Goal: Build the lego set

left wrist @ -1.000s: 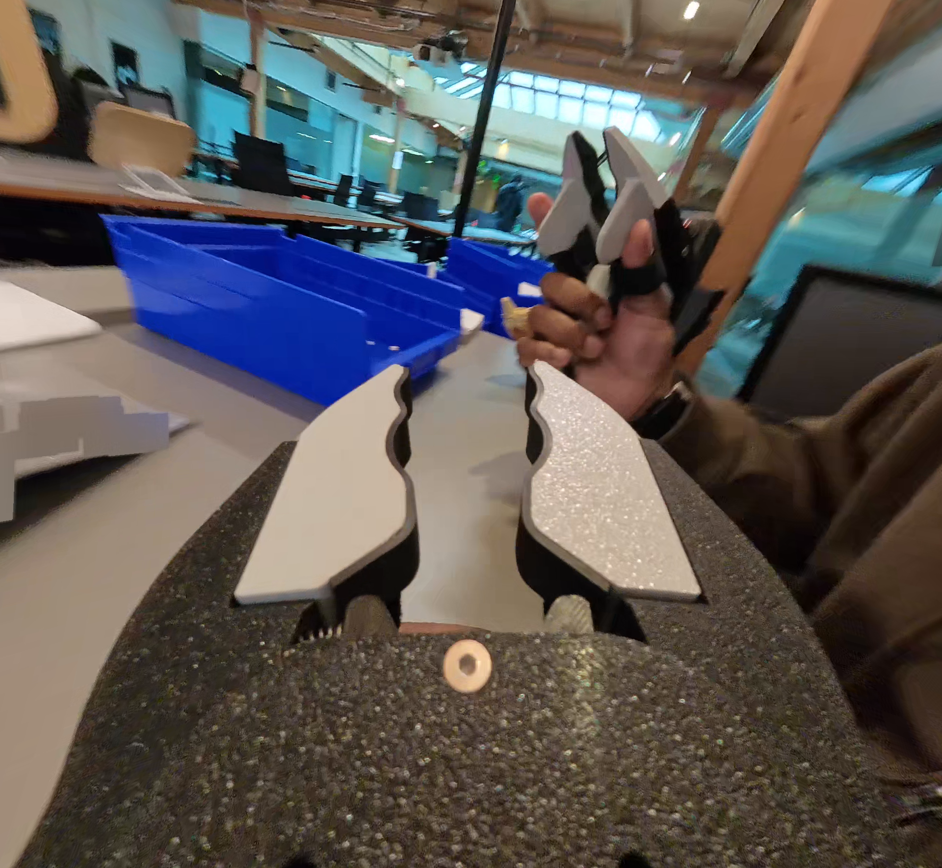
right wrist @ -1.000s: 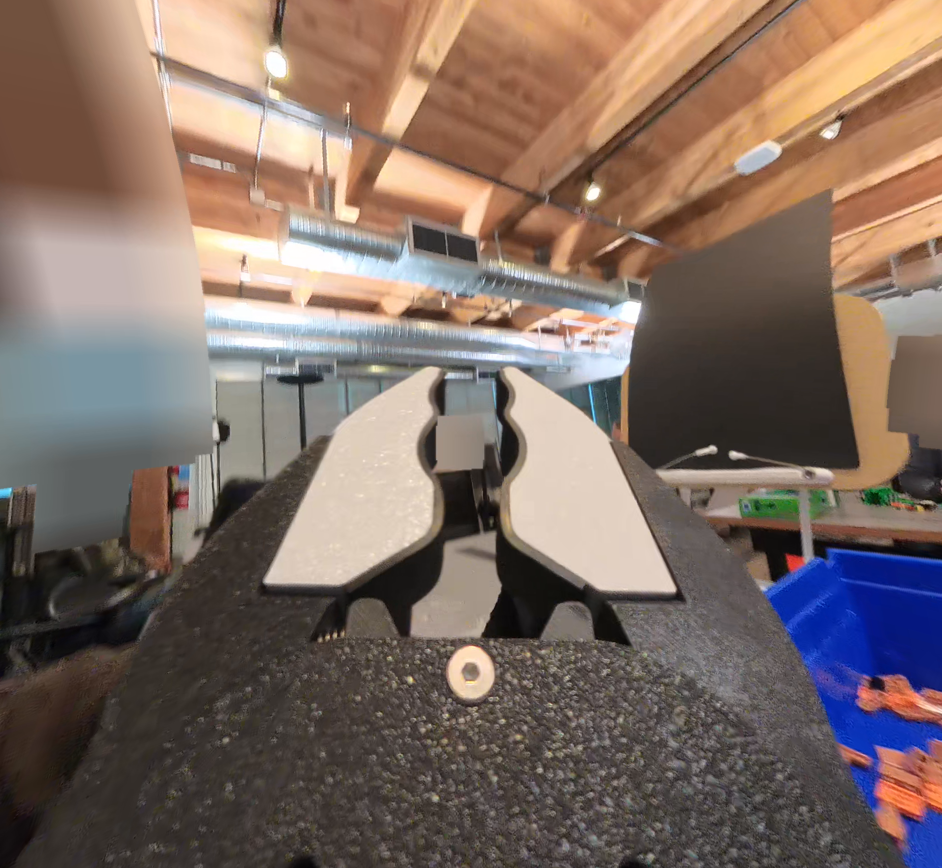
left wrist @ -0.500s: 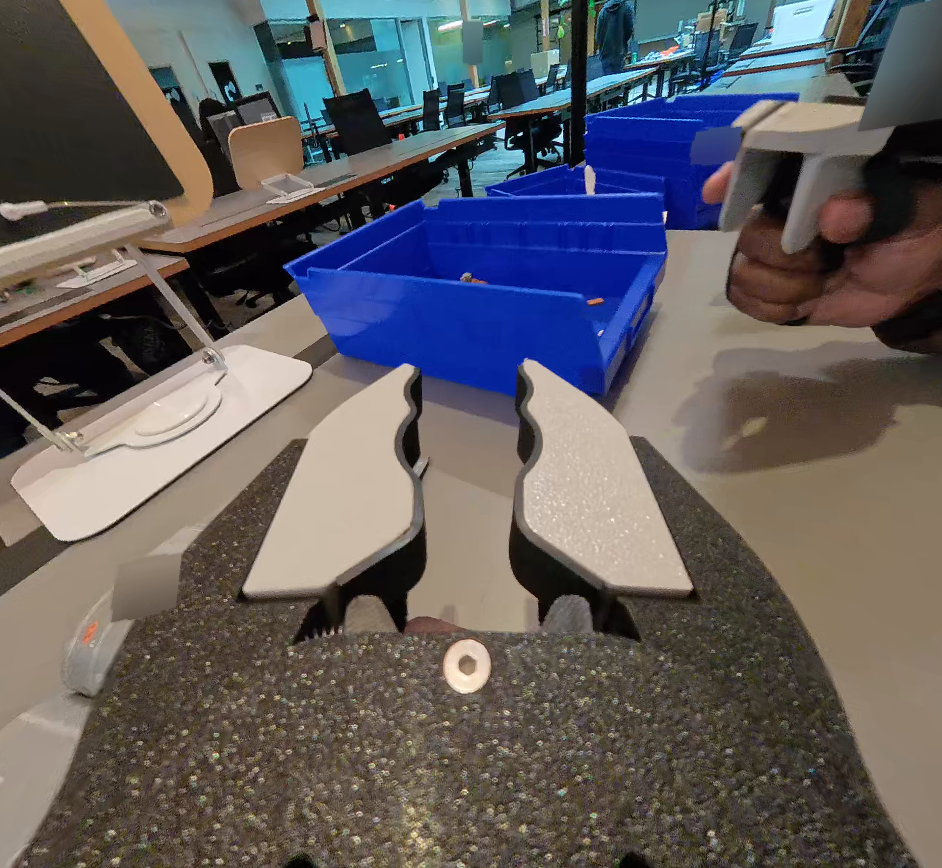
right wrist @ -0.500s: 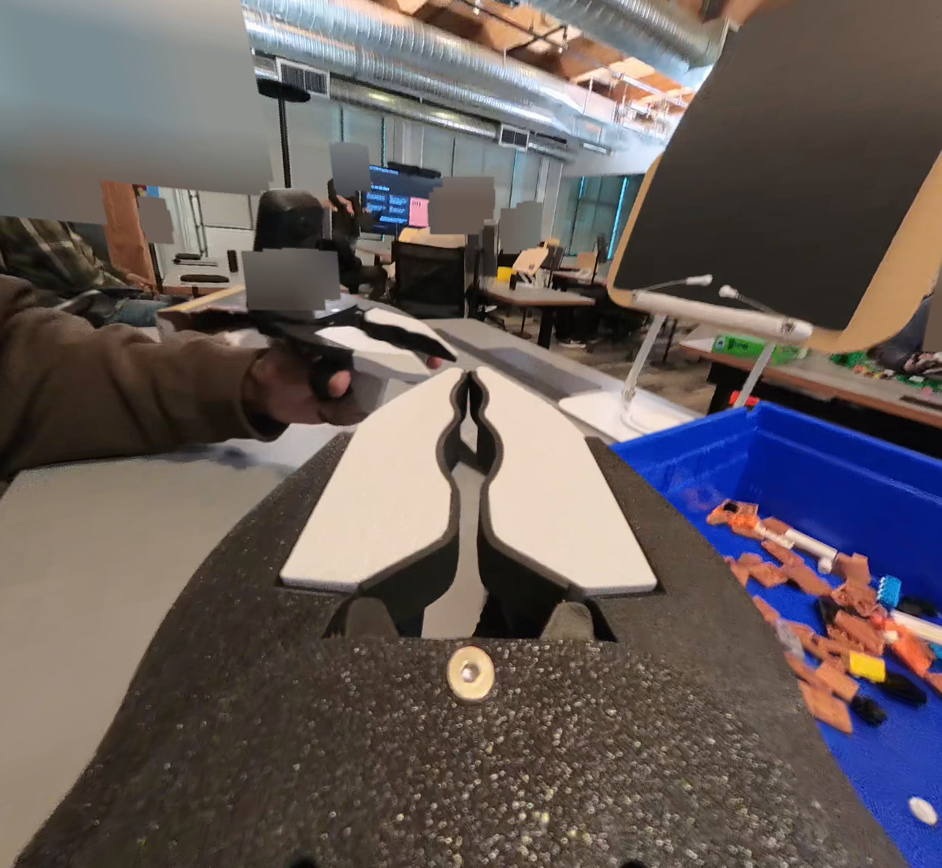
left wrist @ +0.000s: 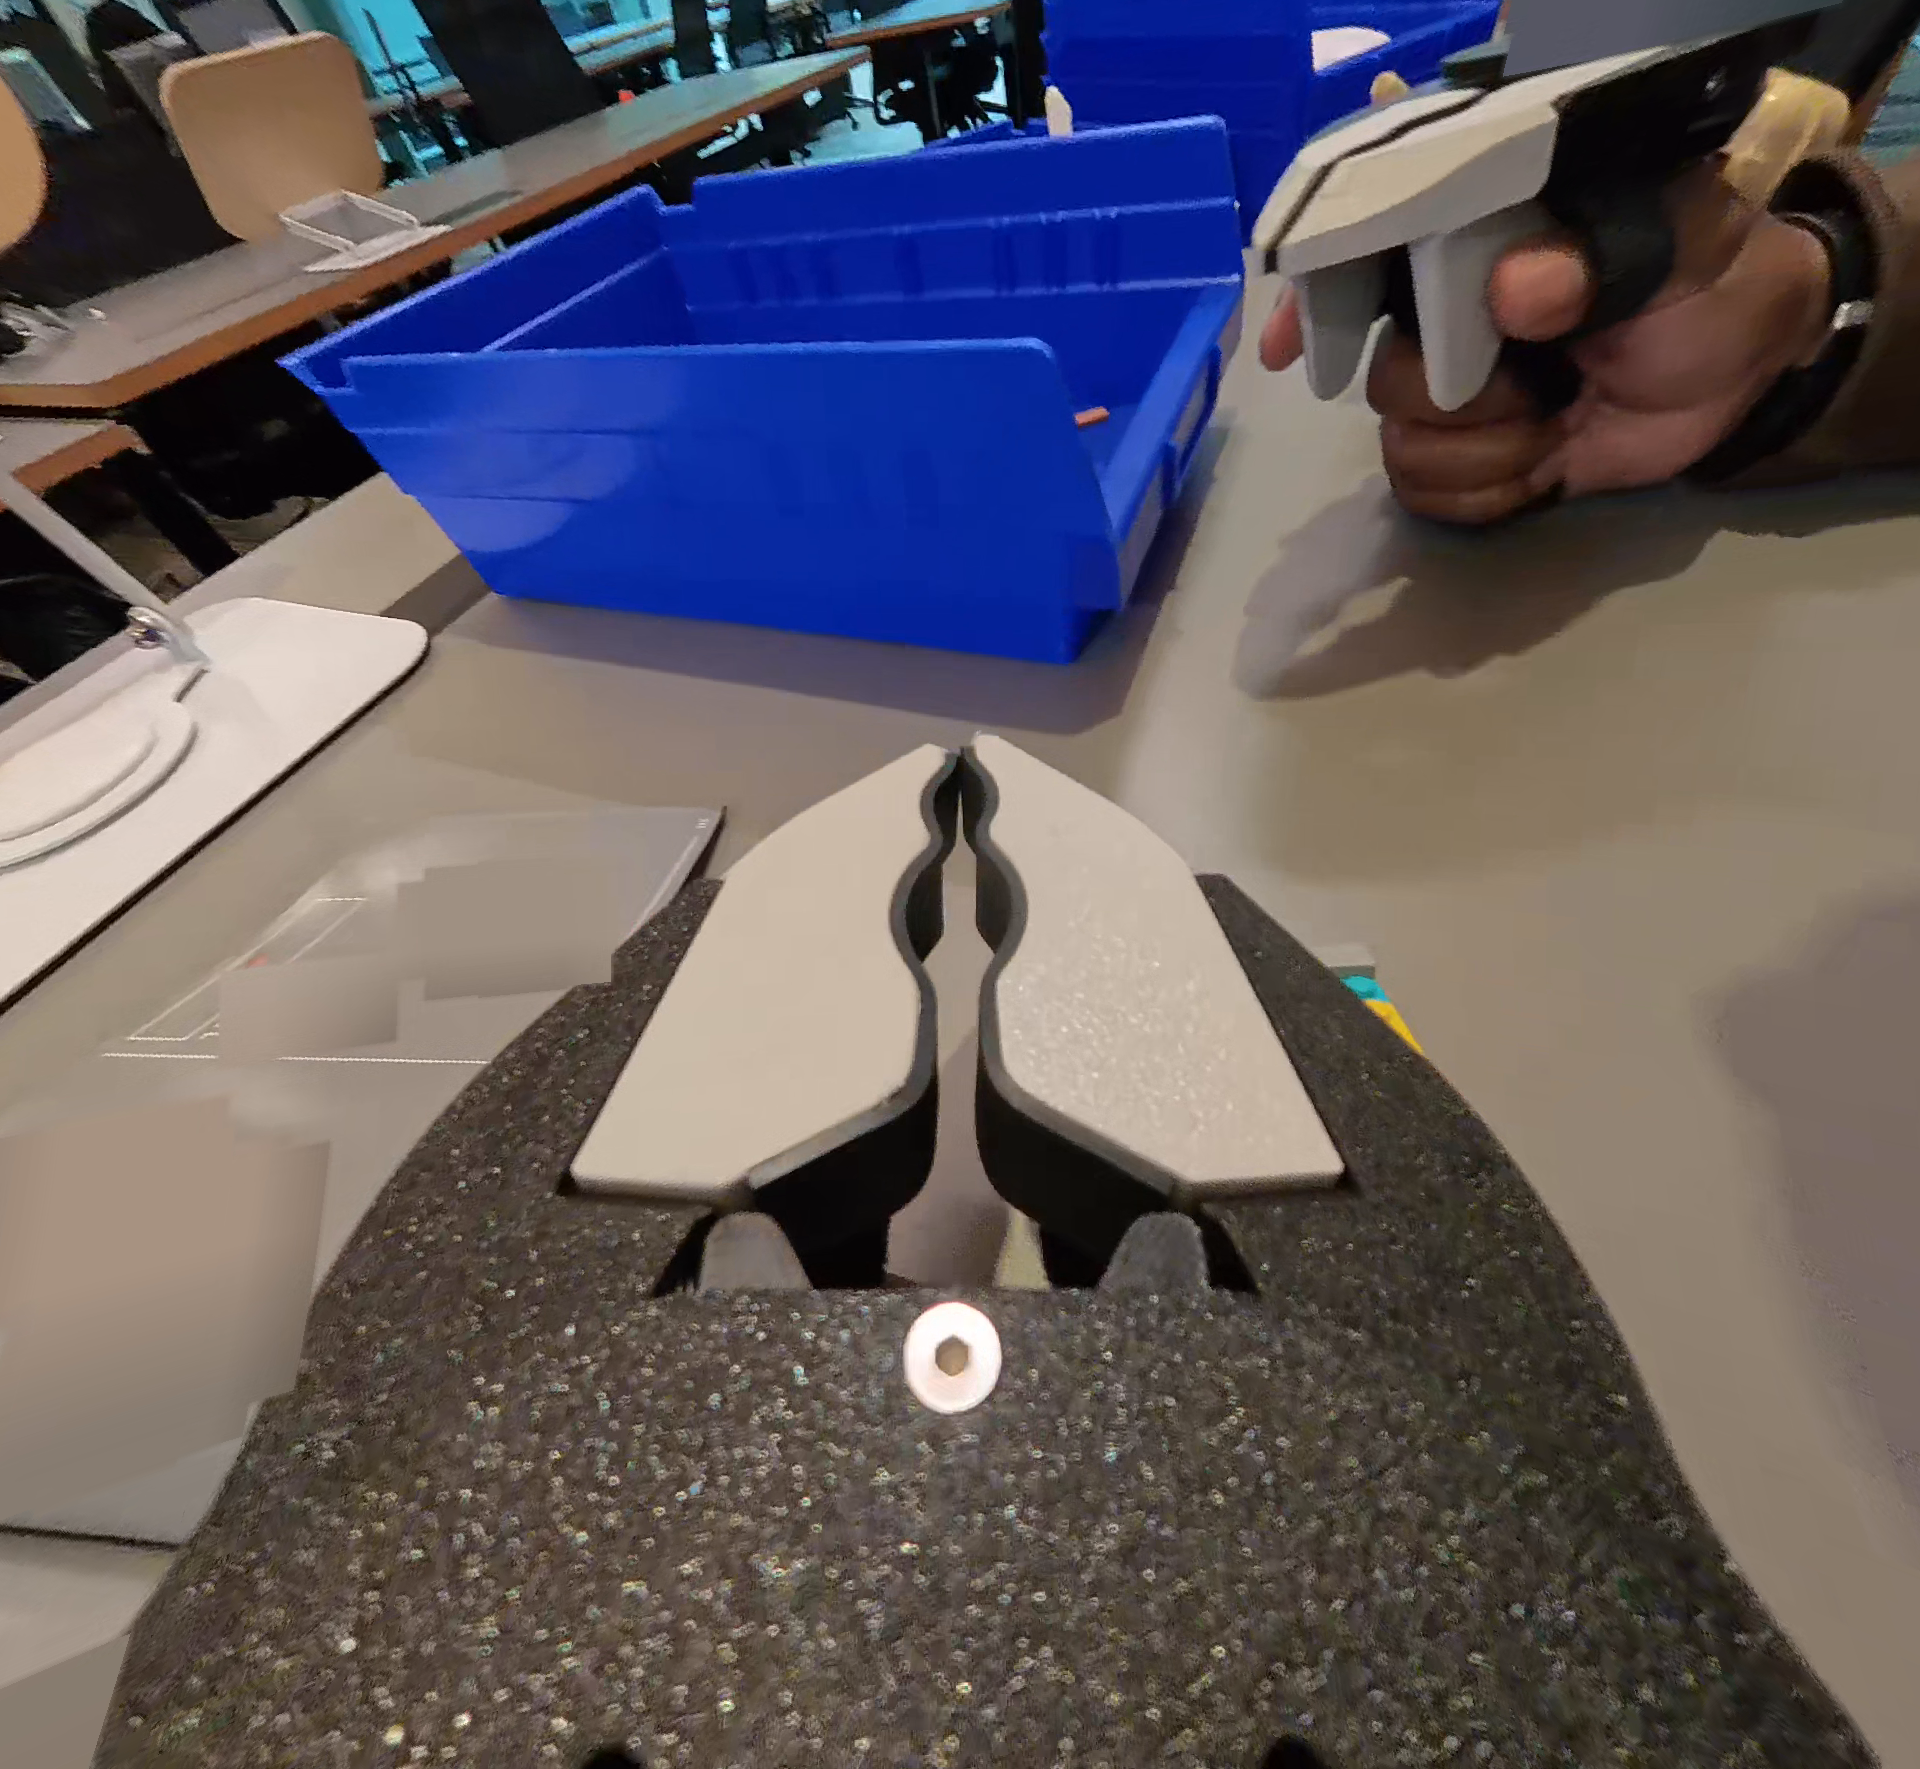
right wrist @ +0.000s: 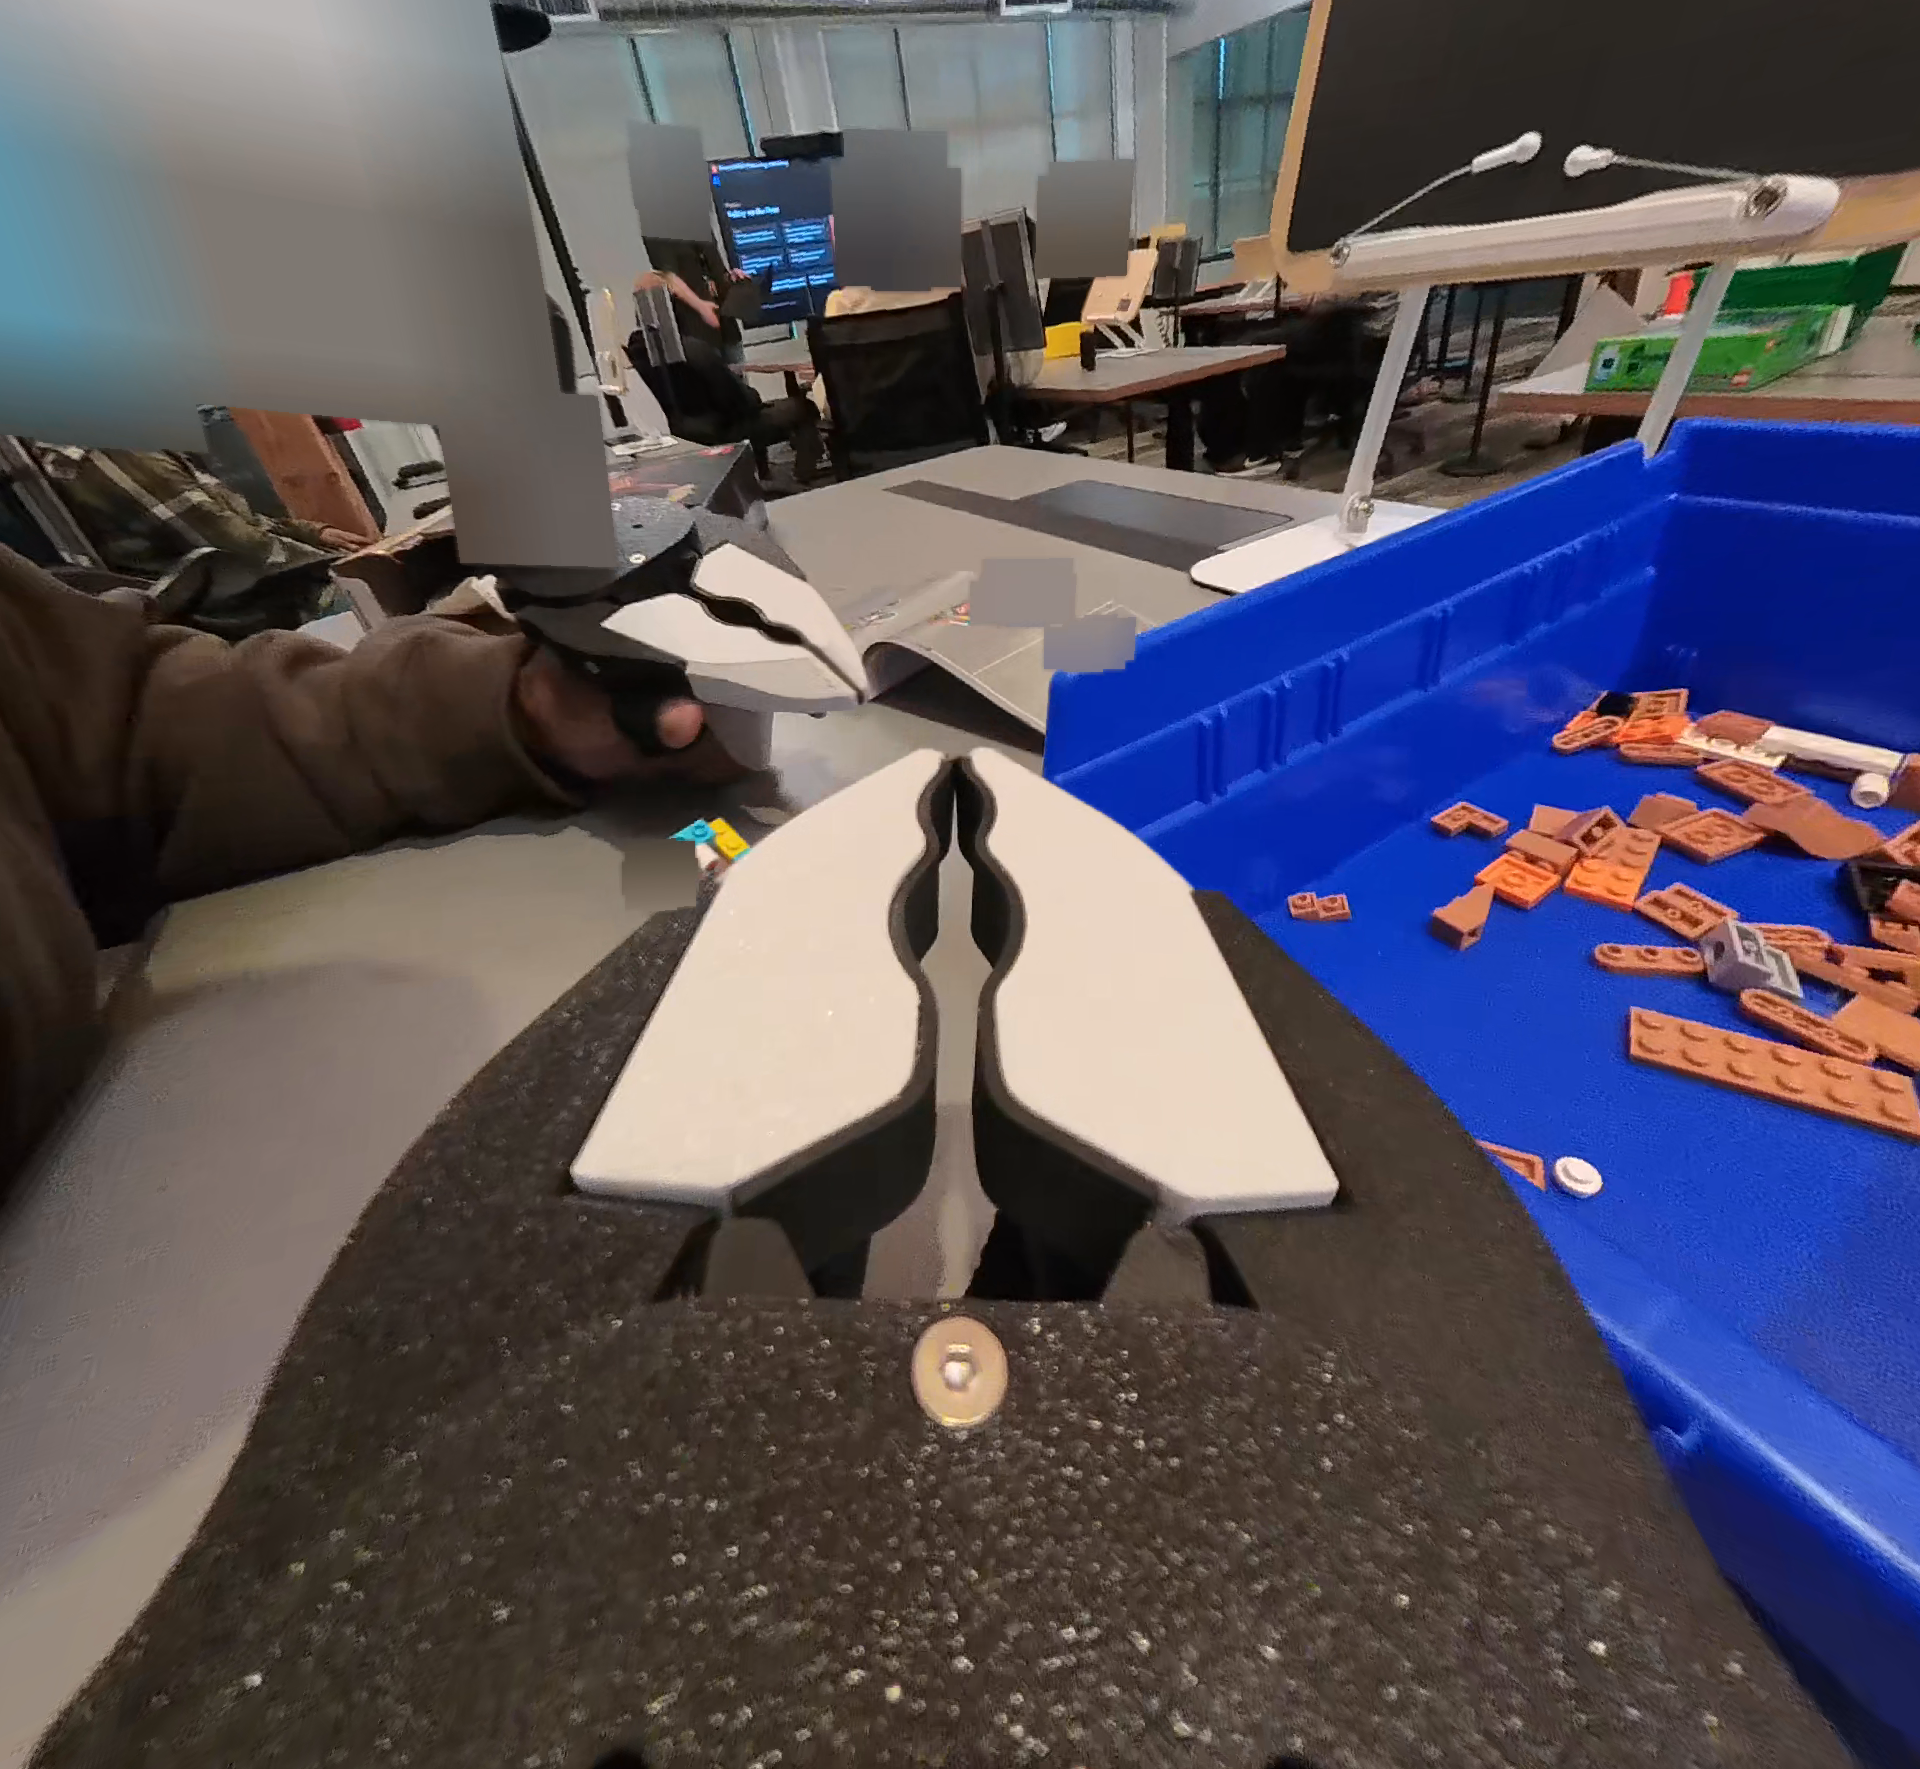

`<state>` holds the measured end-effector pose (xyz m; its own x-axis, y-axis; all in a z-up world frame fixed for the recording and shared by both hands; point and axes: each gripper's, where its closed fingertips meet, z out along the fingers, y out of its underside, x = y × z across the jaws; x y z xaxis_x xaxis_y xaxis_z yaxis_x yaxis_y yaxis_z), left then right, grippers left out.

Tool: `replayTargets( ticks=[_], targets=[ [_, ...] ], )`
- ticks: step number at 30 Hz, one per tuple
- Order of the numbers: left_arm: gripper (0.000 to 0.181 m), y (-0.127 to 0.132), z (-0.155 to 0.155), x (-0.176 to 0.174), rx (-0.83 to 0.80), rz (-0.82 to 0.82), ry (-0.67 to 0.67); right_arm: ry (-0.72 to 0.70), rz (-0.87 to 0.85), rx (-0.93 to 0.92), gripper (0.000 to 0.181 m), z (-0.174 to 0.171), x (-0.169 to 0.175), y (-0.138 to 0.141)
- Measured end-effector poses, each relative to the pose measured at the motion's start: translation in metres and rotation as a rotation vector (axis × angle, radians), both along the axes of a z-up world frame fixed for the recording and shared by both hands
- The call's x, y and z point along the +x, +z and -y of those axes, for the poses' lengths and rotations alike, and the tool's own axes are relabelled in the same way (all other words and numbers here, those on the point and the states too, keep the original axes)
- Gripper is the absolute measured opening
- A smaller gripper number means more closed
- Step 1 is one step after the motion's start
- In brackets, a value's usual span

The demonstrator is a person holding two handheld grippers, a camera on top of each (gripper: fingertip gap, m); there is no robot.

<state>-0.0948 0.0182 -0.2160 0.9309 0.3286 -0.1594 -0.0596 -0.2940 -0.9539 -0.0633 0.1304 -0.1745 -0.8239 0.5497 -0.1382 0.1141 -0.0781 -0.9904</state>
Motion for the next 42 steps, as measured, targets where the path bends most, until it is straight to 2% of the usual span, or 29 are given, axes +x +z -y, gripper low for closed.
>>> replayTargets(
  ticks=[18,26,34,42],
  targets=[
    [0.000,-0.004,0.000,0.007,-0.008,0.075,-0.017,0.025,0.004,0.071,0.000,0.008,0.006,-0.010],
    [0.000,0.009,-0.001,0.013,0.060,-0.015,-0.040,0.016,-0.013,0.071,0.000,0.007,0.010,-0.009],
    [0.000,0.008,-0.001,0.008,0.036,-0.088,0.034,0.006,-0.061,0.081,0.000,0.008,0.015,-0.006],
    [0.000,0.013,0.002,0.002,0.078,-0.056,0.087,-0.005,-0.092,0.064,0.000,0.005,0.017,-0.002]
  ],
)
